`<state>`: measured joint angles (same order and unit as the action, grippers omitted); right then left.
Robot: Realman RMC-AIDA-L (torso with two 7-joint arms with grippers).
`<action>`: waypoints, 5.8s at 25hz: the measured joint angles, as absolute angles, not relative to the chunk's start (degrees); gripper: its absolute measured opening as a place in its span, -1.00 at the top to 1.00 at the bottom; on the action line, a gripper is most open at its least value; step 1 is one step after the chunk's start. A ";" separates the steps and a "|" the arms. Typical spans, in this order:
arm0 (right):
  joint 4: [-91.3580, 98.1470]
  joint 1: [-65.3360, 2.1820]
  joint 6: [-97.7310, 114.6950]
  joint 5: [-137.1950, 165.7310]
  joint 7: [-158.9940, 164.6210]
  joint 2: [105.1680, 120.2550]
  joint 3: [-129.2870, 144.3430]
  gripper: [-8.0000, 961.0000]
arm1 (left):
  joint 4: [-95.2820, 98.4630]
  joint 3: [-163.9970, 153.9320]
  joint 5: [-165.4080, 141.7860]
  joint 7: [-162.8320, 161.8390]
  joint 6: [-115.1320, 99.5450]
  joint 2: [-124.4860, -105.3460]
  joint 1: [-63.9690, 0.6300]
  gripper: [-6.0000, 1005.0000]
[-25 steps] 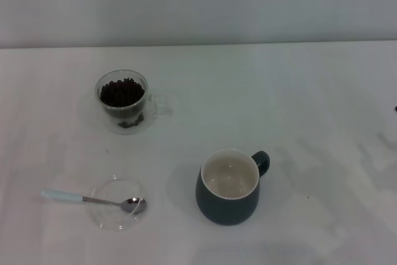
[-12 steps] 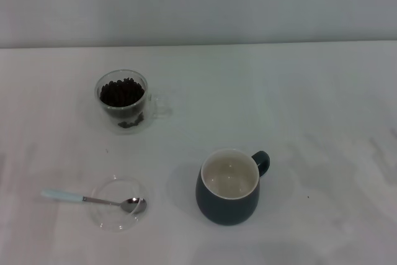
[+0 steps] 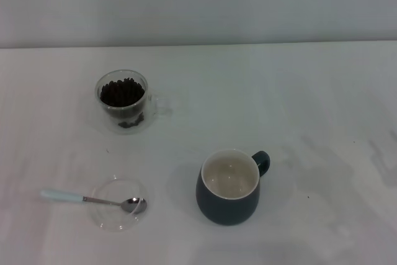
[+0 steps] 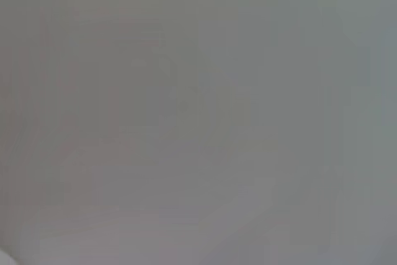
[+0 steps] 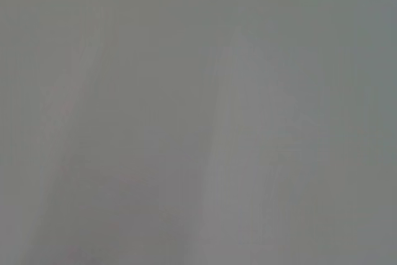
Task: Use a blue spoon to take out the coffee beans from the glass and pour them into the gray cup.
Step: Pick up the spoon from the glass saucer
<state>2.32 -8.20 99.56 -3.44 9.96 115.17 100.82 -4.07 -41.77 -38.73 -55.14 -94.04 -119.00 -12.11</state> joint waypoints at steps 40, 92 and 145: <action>2.47 -8.00 98.49 -3.11 4.74 115.37 101.85 -0.04 | -4.72 -57.93 -44.90 -80.44 -90.00 -119.21 -11.26 -0.43; 3.35 -8.08 96.18 -2.72 4.12 115.48 103.00 -0.04 | -4.62 -64.31 -49.74 -83.84 -79.62 -119.61 -15.96 -0.40; 4.00 -8.64 96.04 -2.73 4.27 115.74 105.29 -0.04 | 3.65 -64.08 -48.71 -84.63 -78.35 -118.36 -14.09 0.73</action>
<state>4.00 -8.64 96.04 -2.72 4.27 115.74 105.29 3.65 -64.08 -48.71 -84.63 -78.35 -118.36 -14.09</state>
